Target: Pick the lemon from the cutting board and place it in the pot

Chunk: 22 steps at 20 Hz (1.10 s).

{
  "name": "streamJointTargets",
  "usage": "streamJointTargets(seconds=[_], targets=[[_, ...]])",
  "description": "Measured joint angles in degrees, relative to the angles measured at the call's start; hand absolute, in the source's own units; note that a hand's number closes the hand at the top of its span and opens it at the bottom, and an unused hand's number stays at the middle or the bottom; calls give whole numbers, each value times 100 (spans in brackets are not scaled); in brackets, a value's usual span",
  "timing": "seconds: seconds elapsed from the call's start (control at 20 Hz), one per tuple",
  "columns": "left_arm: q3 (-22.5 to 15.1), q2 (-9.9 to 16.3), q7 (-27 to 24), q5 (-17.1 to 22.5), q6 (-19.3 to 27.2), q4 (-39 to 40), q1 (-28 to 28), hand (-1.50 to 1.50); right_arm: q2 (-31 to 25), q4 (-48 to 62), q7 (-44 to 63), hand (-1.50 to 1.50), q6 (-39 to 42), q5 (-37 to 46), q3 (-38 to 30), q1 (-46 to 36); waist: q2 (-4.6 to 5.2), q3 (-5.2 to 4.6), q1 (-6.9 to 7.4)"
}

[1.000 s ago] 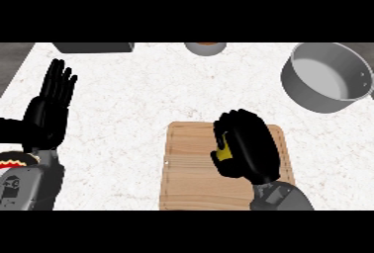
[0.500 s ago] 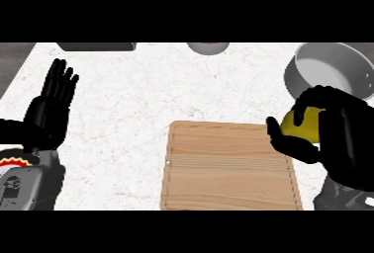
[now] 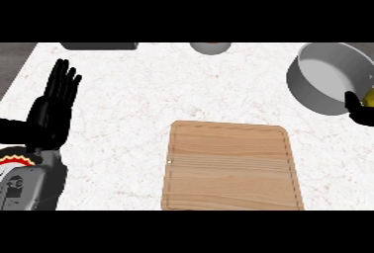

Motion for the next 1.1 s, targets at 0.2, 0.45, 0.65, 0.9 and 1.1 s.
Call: streamJointTargets(seconds=[0.2,0.45,0.65,0.9,1.1], targets=[[2,0,-24,-25,-33,37,-12,0,-441,1239,-737,150,-395,-294,-541,-207,10,3,32],[-29,-45,105,-79,40,-29,-129,0,-1052,2755,-1832,150,-719,-809,-1146,-463,18,6,48],[-71,-106,103,-103,37,-63,-117,0,-1428,4158,-2520,150,-1076,-849,-1226,-941,22,5,87],[-47,-97,1,-86,-62,-66,-41,0,-1702,5800,-3247,150,-1760,-743,-1253,-1522,42,8,146],[-58,-119,-40,-81,-112,-12,-58,0,-1960,6920,-3540,150,-2040,-552,-1204,-1904,60,11,186]])
